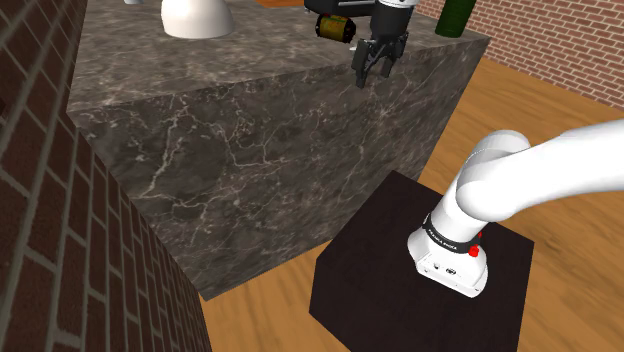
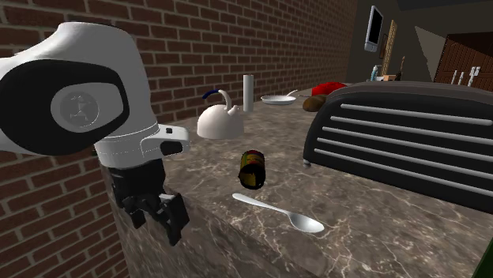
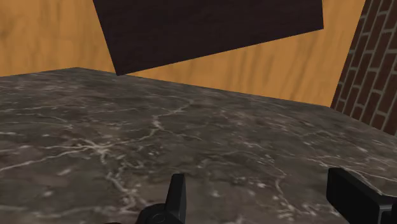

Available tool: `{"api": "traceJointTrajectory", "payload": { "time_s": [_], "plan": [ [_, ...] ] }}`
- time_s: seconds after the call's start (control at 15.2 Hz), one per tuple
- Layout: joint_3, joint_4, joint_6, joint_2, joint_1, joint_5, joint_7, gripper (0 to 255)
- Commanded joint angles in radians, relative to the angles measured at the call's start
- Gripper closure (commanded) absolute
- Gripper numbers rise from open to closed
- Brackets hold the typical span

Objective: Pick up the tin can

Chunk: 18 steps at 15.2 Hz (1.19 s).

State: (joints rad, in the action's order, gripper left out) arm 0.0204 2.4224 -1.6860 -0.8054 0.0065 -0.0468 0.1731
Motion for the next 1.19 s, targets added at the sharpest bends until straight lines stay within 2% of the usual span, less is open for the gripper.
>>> {"api": "traceJointTrajectory", "payload": {
  "time_s": [0.0,0.59,1.12],
  "plan": [
    [0.0,0.0,0.0,0.0,0.0,0.0,0.0,0],
    [0.152,-0.349,0.033,0.322,0.018,-0.022,-0.252,0],
    [0.265,-0.77,0.142,0.656,0.029,0.049,-0.487,0]
  ]
}}
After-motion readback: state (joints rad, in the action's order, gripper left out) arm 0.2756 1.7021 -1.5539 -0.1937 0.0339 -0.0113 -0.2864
